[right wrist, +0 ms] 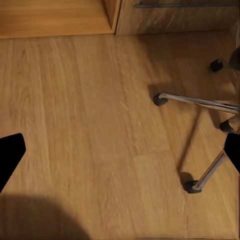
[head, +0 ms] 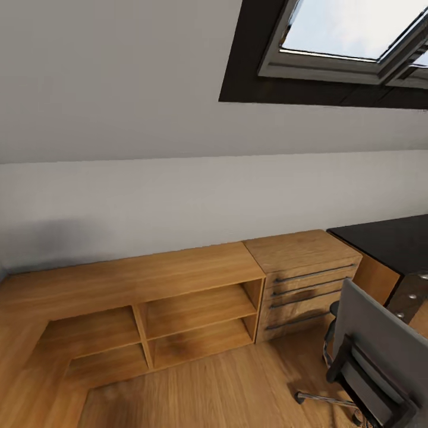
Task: In the bedroom, organize the workspace by keeping the computer under the desk, ensuring the monitor is on the desk, placing the keyboard on the desk next to the monitor, placing the mouse on the desk next to the keyboard, moving the folder from the swivel chair onto the desk next to the mouse, stacking the notebook on top of the folder with the pen on top of the notebook, and positioning the swivel chair next to the desk.
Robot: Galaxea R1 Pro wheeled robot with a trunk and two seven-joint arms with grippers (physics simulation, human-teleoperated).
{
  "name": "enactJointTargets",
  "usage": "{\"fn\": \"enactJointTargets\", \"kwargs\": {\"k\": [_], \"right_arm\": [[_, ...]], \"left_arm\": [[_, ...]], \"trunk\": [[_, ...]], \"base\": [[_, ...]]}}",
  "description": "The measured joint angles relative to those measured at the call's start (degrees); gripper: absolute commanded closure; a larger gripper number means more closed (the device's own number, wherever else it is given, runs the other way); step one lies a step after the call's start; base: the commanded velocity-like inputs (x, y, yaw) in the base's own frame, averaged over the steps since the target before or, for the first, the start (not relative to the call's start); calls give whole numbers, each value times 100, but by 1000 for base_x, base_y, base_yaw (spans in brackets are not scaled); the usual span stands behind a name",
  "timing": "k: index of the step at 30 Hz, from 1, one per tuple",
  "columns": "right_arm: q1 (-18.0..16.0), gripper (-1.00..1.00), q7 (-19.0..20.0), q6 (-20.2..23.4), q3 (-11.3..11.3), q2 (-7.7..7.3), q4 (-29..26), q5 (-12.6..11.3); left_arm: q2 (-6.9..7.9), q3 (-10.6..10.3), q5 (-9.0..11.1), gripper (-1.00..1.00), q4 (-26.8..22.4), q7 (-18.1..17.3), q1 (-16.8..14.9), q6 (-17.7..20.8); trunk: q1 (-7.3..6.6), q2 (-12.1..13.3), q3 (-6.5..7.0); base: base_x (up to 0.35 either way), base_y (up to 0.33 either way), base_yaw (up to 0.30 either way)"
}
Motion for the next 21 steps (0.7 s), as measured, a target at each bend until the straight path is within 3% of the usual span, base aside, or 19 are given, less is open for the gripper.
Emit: {"fn": "enactJointTargets", "kwargs": {"k": [16, 21], "right_arm": [[0, -100, 7, -2, 8, 0, 0, 0], [0, -100, 8, -1, 8, 0, 0, -1]], "left_arm": [[6, 2, 8, -100, 0, 3, 0, 0], [2, -1, 9, -100, 0, 1, 0, -1]], "trunk": [[0, 0, 0], [-2, -1, 0]], "base": [[2, 2, -270], [136, 116, -270]]}}
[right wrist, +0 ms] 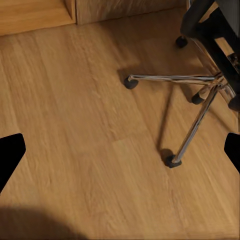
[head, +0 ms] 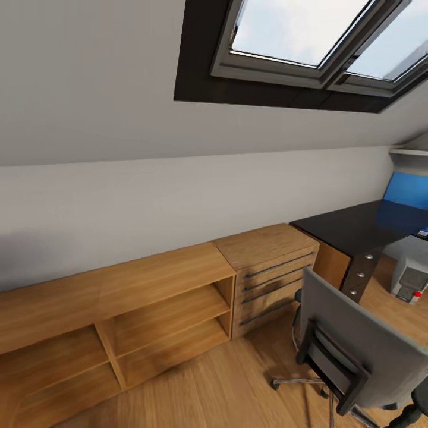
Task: In the bedroom, organize the workspace by keeping the computer under the desk, ensuring the monitor is on the desk, placing the keyboard on the desk next to the monitor, placing the mouse on the desk next to the keyboard, moving the folder from the swivel chair onto the desk next to the mouse, stacking the notebook on top of the folder with the pen on top of the notebook, and positioning the swivel chair next to the desk.
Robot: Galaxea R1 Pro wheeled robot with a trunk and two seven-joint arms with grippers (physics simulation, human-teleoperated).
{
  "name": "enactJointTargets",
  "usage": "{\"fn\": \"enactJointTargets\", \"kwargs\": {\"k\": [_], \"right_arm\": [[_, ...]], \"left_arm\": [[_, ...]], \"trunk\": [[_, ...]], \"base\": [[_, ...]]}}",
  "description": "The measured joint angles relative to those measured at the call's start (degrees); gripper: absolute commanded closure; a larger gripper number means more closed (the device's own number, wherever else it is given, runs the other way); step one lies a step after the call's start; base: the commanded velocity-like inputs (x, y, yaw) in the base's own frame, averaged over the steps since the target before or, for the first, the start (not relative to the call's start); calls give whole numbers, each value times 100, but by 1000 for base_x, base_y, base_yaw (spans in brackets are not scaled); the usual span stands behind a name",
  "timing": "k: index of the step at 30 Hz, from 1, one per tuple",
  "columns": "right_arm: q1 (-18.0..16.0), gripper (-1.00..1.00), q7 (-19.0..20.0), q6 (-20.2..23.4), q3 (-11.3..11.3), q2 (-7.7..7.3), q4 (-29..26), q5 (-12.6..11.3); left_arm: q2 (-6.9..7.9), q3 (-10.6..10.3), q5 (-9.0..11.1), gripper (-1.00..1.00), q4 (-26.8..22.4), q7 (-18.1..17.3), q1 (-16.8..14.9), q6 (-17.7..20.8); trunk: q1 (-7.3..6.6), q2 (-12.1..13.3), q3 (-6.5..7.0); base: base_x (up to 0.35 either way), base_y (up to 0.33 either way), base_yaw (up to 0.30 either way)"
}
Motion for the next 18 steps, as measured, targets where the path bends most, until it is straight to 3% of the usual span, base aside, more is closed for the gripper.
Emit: {"fn": "enactJointTargets", "kwargs": {"k": [12, 18], "right_arm": [[0, -100, 0, -1, -3, 0, 0, 0], [0, -100, -4, -1, -6, 0, 0, 1]], "left_arm": [[-2, 0, 0, -100, 0, -1, 0, 1], [-2, 1, 0, -100, -1, -1, 0, 1]], "trunk": [[0, 0, -11], [2, 1, -46]], "base": [[237, 153, -267], [63, 20, -211]]}}
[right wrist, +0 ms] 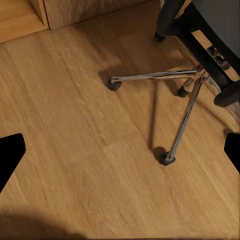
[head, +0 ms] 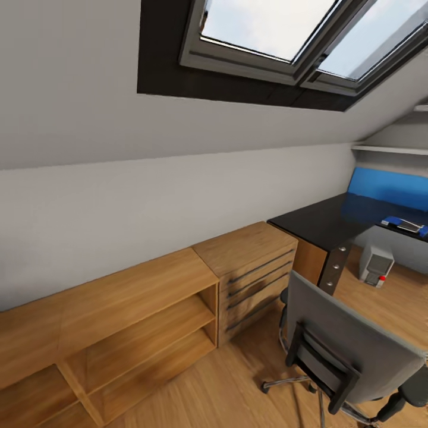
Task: In the bedroom, organize the workspace by keeping the computer under the desk, ensuring the monitor is on the desk, placing the keyboard on the desk next to the monitor, placing the mouse on the desk next to the keyboard, moving the folder from the swivel chair onto the desk next to the mouse, stacking the notebook on top of the folder with the pen on top of the notebook, and positioning the swivel chair next to the desk.
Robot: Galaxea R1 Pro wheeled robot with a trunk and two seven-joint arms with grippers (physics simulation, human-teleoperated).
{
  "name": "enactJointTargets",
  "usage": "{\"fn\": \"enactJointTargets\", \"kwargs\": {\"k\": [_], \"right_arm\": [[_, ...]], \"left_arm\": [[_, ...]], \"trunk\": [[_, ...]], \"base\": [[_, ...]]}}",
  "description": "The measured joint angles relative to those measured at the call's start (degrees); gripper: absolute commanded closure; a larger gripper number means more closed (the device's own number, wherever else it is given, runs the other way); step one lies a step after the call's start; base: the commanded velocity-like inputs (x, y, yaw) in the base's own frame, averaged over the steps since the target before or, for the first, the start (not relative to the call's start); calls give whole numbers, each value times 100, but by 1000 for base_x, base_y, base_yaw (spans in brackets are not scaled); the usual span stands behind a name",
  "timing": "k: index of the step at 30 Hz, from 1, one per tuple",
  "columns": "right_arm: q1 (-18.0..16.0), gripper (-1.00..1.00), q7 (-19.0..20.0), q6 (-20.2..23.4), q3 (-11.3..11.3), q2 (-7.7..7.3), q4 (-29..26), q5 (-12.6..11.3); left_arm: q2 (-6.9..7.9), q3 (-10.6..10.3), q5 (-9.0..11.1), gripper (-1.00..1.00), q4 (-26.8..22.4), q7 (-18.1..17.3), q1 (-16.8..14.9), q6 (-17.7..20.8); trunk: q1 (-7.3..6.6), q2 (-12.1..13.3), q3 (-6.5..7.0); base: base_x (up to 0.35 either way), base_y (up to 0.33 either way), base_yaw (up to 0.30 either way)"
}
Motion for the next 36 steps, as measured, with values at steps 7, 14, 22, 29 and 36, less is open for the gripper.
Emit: {"fn": "enactJointTargets", "kwargs": {"k": [7, 14, 22, 29, 36], "right_arm": [[0, -100, 2, 0, -2, 0, 0, 0], [0, -100, 3, 0, -2, 0, 0, 0], [0, -100, 4, 0, -2, 0, 0, 0], [0, -100, 5, 0, 0, 0, 0, 0], [0, -100, 4, 0, -1, 0, 0, 0]], "left_arm": [[1, 0, 1, -100, -1, 0, 0, 0], [2, 0, 1, -100, -1, 0, 0, 0], [6, 0, 1, -100, -1, 0, 0, 0], [7, -1, 1, -100, 1, 0, -1, -2], [8, -1, 1, -100, 1, 0, -1, -1]], "trunk": [[0, 0, -54], [0, 0, -111], [0, 0, -173], [0, 0, -200], [0, -1, -204]], "base": [[9, 3, -167], [1, 0, -159], [0, 0, -173], [0, 115, -243], [0, 210, -263]]}}
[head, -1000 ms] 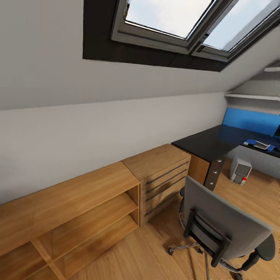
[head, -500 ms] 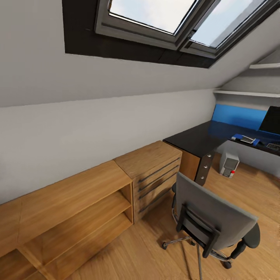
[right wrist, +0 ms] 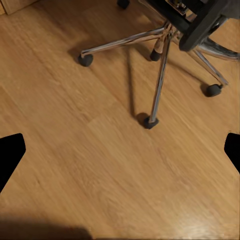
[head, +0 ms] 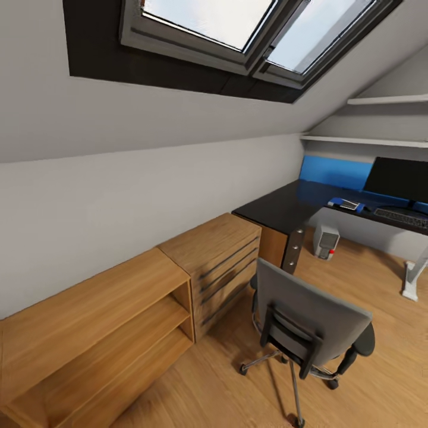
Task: In the bedroom, organize the workspace by keeping the computer under the desk, ensuring the monitor is on the desk, placing the keyboard on the desk next to the monitor, placing the mouse on the desk next to the keyboard, moving the folder from the swivel chair onto the desk next to the mouse, stacking the notebook on top of the folder with the pen on top of the notebook, and positioning the swivel chair next to the desk.
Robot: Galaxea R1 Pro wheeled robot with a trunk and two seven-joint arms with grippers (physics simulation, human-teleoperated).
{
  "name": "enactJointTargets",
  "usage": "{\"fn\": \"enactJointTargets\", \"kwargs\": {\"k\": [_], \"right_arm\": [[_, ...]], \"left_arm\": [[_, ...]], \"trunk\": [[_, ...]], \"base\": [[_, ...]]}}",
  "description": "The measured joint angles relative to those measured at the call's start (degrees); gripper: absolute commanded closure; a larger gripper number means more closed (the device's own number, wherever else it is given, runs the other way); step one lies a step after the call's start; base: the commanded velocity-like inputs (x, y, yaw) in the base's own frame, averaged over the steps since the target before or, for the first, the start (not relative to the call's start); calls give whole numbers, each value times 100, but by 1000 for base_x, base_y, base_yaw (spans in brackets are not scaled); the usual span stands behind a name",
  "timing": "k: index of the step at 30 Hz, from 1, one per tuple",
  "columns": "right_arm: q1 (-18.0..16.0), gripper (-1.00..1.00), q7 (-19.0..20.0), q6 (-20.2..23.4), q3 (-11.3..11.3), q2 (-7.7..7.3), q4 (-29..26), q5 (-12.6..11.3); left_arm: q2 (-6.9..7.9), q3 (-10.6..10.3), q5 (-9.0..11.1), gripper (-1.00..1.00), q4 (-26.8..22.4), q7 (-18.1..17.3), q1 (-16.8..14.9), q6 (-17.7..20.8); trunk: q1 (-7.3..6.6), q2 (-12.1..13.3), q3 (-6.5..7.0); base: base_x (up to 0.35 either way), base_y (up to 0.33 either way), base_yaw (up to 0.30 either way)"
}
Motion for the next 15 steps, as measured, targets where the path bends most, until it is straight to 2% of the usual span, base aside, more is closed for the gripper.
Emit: {"fn": "enactJointTargets", "kwargs": {"k": [15], "right_arm": [[0, -100, -6, -1, 0, 0, 0, 0]], "left_arm": [[-8, 0, -1, -100, 0, 0, 0, 1]], "trunk": [[0, 0, 0]], "base": [[0, 19, -267]]}}
